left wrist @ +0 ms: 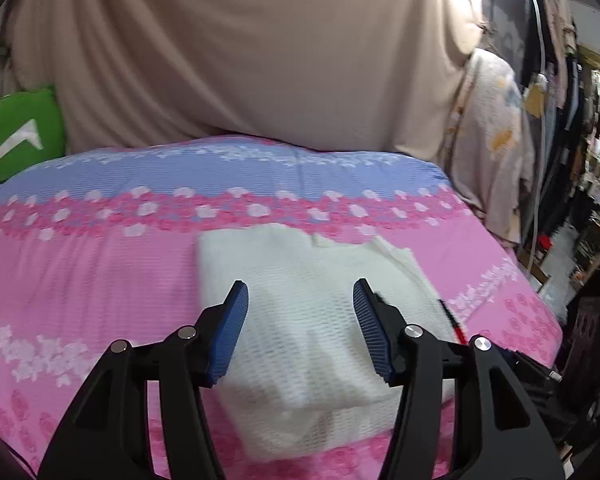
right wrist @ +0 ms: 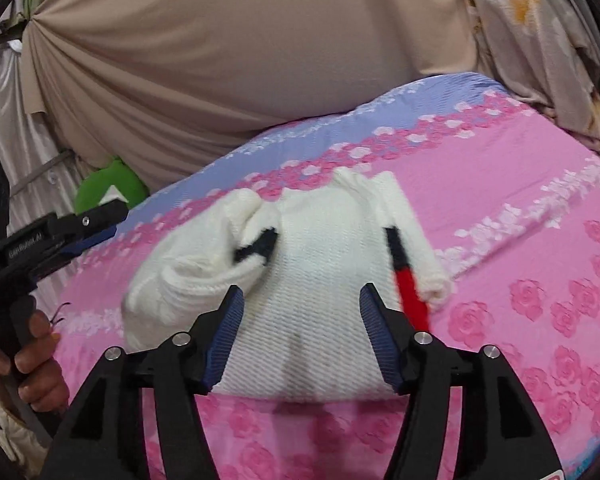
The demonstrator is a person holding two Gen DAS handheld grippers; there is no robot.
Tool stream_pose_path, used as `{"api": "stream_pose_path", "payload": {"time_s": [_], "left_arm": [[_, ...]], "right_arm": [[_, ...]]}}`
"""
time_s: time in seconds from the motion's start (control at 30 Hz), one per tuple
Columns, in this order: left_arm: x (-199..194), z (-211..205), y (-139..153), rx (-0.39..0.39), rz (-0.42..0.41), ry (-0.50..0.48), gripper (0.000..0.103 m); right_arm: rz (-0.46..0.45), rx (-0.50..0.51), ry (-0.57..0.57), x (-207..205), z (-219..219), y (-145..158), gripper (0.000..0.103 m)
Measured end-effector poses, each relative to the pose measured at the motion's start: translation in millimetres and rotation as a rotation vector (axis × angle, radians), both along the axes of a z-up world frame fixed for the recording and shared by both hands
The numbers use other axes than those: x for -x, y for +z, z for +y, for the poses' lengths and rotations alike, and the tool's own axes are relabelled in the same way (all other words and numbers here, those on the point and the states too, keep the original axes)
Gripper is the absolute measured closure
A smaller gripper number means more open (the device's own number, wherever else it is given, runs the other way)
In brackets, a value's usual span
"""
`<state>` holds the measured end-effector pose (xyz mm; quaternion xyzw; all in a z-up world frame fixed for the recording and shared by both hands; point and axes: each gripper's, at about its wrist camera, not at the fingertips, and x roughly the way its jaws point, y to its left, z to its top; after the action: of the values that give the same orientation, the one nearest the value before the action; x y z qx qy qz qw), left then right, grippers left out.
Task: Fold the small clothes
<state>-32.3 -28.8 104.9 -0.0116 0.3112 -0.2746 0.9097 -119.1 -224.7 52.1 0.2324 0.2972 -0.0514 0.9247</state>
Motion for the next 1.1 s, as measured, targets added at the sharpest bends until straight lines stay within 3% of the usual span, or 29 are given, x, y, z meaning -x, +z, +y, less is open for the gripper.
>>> {"api": "stream_pose_path", "payload": {"time_s": [0.13, 0.33, 0.5, 0.6, 0.63, 0.67, 0.7, 0.87, 0.9, 0.97, 1.07, 1.1], "left_arm": [[-16, 39, -25, -0.043, 0.093, 0.115, 0.050], [-5, 40, -48, -0.067, 0.159, 0.074, 0.050], [13, 14, -60, -0.099, 0.175, -0.038, 0.049], [16, 1, -76, -0.141, 0.207, -0.068, 0.049], [16, -2, -83, -0.154, 0.223, -0.073, 0.049], [16, -3, -86, -0.159, 0.233, -0.075, 0.049], [15, -3, -88, -0.161, 0.242, -0.073, 0.049], [18, 3, -76, -0.118, 0.230, -0.091, 0.046], [19, 2, -74, -0.106, 0.225, -0.106, 0.040], [20, -3, -74, -0.089, 0.228, -0.140, 0.034], [20, -19, -85, -0.069, 0.303, -0.211, 0.034], [21, -23, -88, -0.058, 0.329, -0.233, 0.035]], "right_arm": [[0.057, -0.143, 0.063, -46, 8, -8, 0.038], [0.143, -0.319, 0.135, -90, 21, -27, 0.037], [0.164, -0.288, 0.146, -103, 35, -19, 0.034], [0.176, -0.216, 0.171, -116, 44, -16, 0.030], [0.200, -0.177, 0.182, -123, 48, -19, 0.038], [0.221, -0.131, 0.191, -126, 52, -22, 0.052], [0.221, -0.104, 0.197, -127, 53, -21, 0.076], [-0.058, -0.186, 0.176, -66, 8, 24, 0.082], [-0.081, -0.183, 0.151, -53, -4, 27, 0.082], [-0.043, -0.190, 0.074, -35, -30, 12, 0.081], [0.133, -0.221, -0.047, -32, -63, -47, 0.080], [0.091, -0.271, -0.043, -24, -70, -59, 0.083]]}}
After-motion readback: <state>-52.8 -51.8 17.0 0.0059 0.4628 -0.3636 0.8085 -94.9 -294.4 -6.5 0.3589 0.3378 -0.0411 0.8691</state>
